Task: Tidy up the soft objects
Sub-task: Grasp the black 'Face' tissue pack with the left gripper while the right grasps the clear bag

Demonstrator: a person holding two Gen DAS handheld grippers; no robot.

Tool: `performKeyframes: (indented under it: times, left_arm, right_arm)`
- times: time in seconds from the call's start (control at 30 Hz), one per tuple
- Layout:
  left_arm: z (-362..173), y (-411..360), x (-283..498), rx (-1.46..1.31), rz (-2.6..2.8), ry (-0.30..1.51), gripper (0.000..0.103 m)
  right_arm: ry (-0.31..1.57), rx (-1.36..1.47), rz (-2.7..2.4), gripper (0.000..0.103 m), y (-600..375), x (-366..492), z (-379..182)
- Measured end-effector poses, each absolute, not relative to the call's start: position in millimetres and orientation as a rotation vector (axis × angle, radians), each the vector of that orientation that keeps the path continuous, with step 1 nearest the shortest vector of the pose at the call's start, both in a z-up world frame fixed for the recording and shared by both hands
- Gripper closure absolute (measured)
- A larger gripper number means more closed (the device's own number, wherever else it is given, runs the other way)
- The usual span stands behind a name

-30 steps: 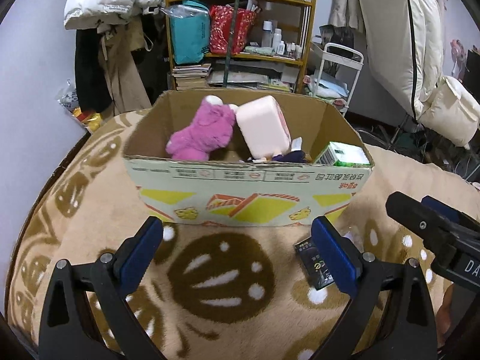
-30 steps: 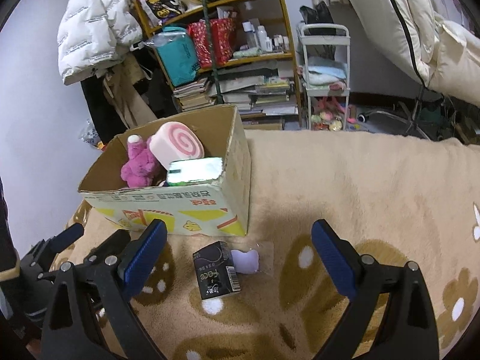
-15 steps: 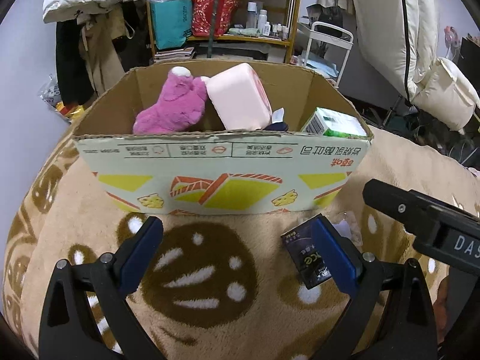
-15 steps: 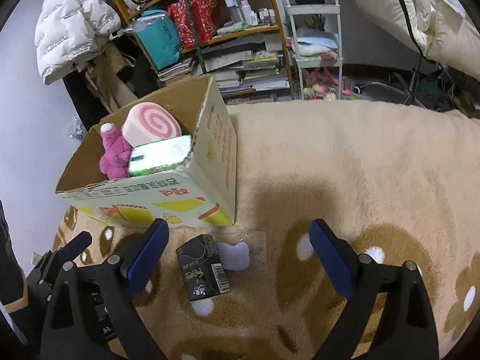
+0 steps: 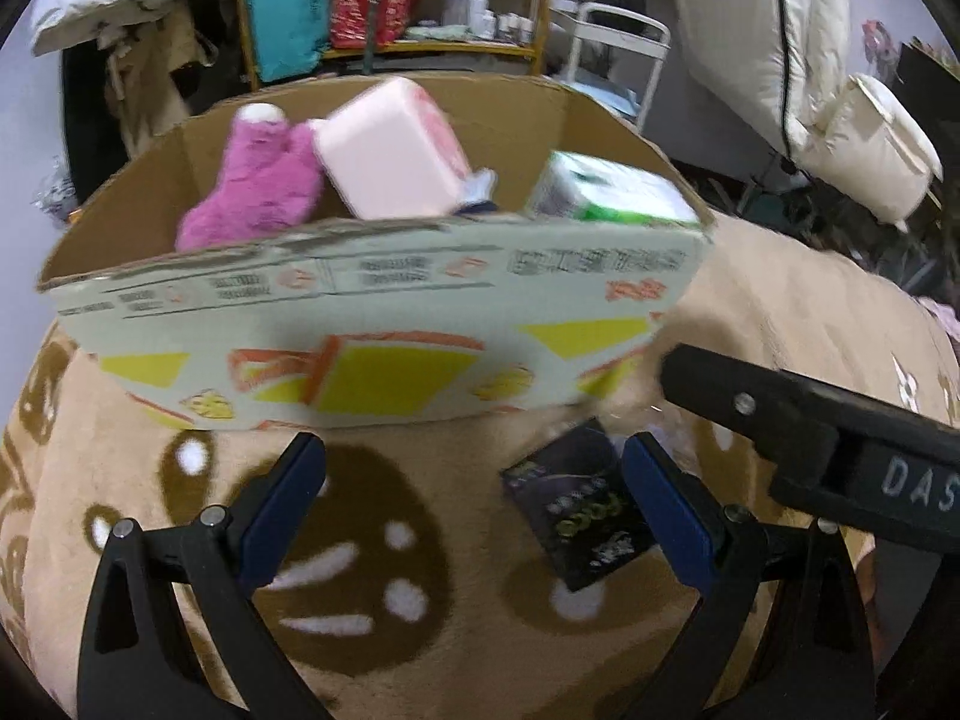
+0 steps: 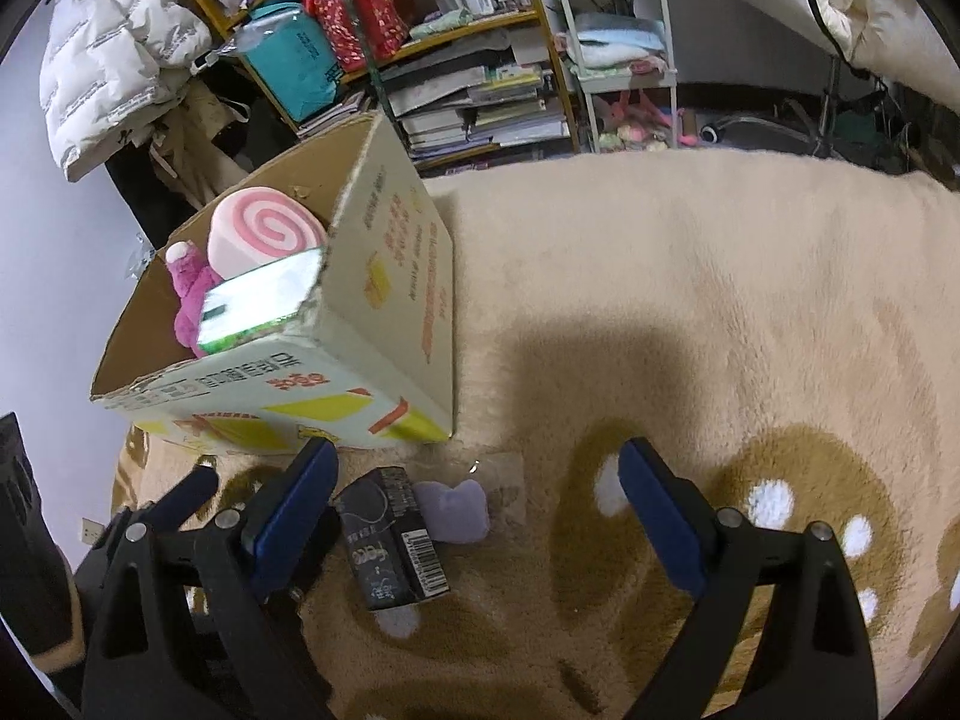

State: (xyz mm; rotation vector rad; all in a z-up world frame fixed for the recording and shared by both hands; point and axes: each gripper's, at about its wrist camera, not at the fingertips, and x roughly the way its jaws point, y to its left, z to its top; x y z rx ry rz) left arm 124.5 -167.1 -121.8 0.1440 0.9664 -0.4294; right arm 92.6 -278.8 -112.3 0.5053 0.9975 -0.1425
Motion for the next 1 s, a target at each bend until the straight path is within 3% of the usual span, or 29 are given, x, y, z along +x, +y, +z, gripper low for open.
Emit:
performKeyframes:
  times: [0.8, 1.0]
  left_arm:
    - [-157, -194, 122, 0.179, -0.505, 1.134, 0.005]
    - [-162, -190, 122, 0.146, -0.509, 1.166, 0.02]
  right_arm:
    - [1.161, 0.531, -0.096, 0.013, -281, 108, -146]
    - [1.177, 0.523, -0.085, 0.013, -276, 109, -150]
